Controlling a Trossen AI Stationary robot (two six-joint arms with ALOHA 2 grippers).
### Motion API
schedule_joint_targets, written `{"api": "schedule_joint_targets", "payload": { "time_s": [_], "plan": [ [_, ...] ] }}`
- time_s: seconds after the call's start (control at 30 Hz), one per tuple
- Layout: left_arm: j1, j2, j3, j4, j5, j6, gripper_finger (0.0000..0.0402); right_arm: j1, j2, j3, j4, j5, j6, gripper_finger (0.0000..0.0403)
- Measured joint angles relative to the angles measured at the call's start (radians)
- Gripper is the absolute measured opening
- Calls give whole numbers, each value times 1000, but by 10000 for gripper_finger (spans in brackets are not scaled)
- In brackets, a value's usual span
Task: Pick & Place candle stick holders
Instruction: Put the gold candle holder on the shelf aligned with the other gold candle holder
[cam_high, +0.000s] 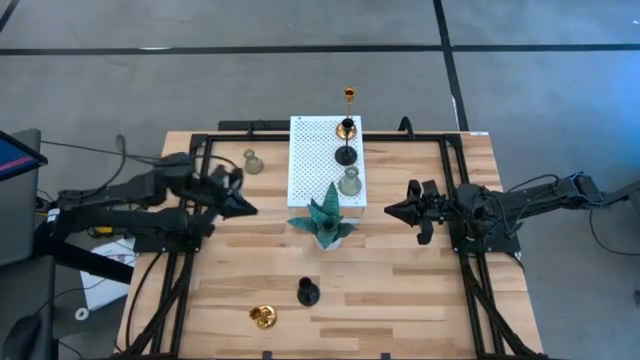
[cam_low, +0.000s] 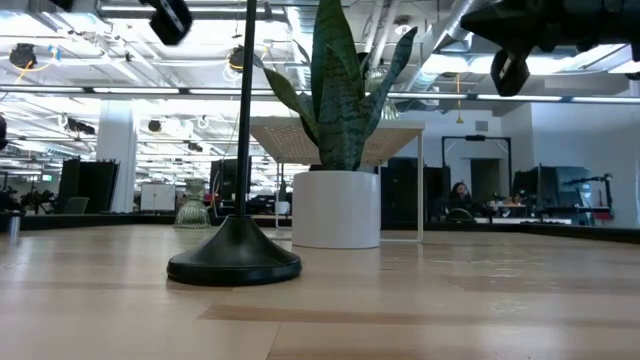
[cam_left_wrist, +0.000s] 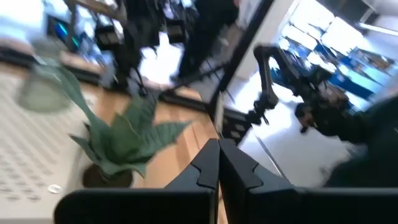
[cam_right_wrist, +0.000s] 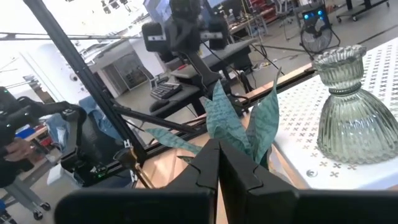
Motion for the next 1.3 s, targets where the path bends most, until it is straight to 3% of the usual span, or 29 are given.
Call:
{"api": "schedule_joint_targets", "payload": {
  "time_s": [0.13, 0.3, 0.5, 0.83, 1.17, 1.3],
  "plan": [
    [-48, -87, 0, -25, -101, 10, 2, 0, 0, 0, 2, 0, 0, 0],
    [-113, -103, 0, -42, -129, 27, 2, 1, 0, 0, 14, 9, 30, 0],
    [-221, -83, 0, -55, -135, 27, 2, 1, 0, 0, 16, 60, 76, 0],
    [-482, -68, 0, -54, -342, 77, 2, 2, 0, 0, 16, 119, 78, 0],
    [-746, 25, 0, -53, -567, 83, 2, 2, 0, 0, 15, 140, 97, 0],
    [-836, 64, 0, -53, -602, 83, 2, 2, 0, 0, 15, 140, 122, 0]
  ]
}}
